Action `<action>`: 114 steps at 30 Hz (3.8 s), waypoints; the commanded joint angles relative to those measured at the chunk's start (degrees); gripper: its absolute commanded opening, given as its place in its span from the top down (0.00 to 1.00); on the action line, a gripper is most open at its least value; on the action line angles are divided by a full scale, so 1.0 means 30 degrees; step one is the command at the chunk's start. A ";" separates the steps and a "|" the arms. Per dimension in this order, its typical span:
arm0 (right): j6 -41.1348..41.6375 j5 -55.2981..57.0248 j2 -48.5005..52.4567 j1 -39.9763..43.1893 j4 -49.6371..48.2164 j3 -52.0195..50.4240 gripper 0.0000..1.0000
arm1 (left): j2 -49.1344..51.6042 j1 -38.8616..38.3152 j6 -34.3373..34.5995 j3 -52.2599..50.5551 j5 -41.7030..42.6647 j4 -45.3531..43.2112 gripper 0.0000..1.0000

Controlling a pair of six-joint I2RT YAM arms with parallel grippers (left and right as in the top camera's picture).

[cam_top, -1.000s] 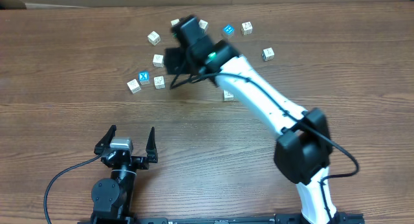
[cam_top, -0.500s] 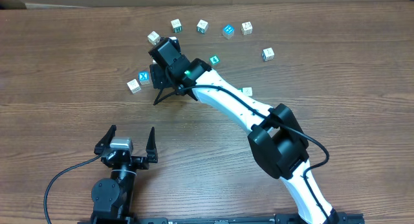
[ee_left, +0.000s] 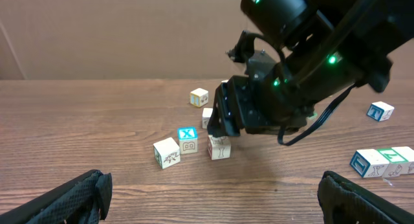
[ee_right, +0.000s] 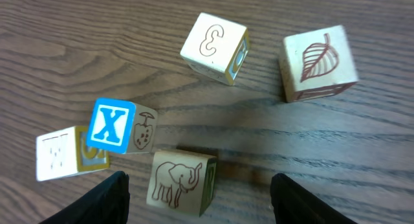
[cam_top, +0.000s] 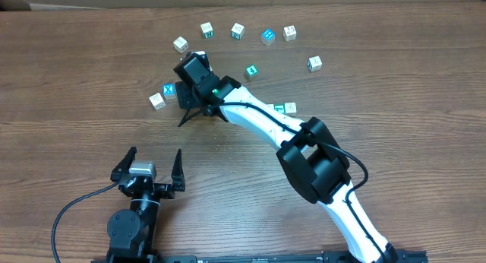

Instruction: Form a horizontal line

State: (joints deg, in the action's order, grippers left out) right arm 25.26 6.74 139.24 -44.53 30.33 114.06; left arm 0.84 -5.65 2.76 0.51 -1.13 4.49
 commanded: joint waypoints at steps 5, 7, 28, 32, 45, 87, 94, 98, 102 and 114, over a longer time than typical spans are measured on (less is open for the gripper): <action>-0.0102 0.0255 0.0816 -0.0233 -0.0561 0.0219 0.33 | -0.0175 -0.0102 -0.0357 -0.0073 -0.0117 -0.0058 0.00; -0.0095 0.0248 0.0823 -0.0248 -0.0597 0.0219 0.33 | -0.0175 -0.0102 -0.0364 -0.0080 -0.0117 -0.0058 0.00; -0.2951 0.0386 0.0816 0.0379 -0.0124 0.0219 0.43 | -0.0175 -0.0095 -0.0357 -0.0073 -0.0117 -0.0058 0.00; -0.4036 0.0401 0.0838 0.0350 -0.0525 0.0219 0.43 | -0.0175 -0.0095 -0.0357 -0.0073 -0.0117 -0.0058 0.00; -0.4022 0.0401 0.1851 0.0270 -0.1523 0.0219 0.43 | -0.0175 -0.0095 -0.0364 -0.0080 -0.0117 -0.0058 0.01; -0.4014 0.1683 -0.0401 -0.0175 -0.1158 0.0262 0.62 | -0.0175 -0.0095 -0.0364 -0.0080 -0.0117 -0.0058 0.01; -0.3993 0.1683 -0.1836 -0.0168 0.0087 0.0262 0.69 | -0.0175 -0.0095 -0.0357 -0.0080 -0.0117 -0.0058 0.01; -0.3927 0.1683 -0.2863 -0.0117 0.1443 0.0262 0.70 | -0.0175 -0.0095 -0.0364 -0.0073 -0.0117 -0.0058 0.00; -0.3854 0.1668 -0.3708 -0.0117 0.2710 0.0262 0.69 | -0.0175 -0.0095 -0.0364 -0.0080 -0.0117 -0.0058 0.00; -0.3876 0.1188 -0.3585 -0.0117 0.1158 -0.1180 0.50 | -0.0175 -0.0095 -0.0364 -0.0080 -0.0117 -0.0058 0.00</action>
State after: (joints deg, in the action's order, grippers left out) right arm 13.47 10.70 129.60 -44.71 35.07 112.53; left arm 0.84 -5.65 2.76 0.51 -1.13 4.49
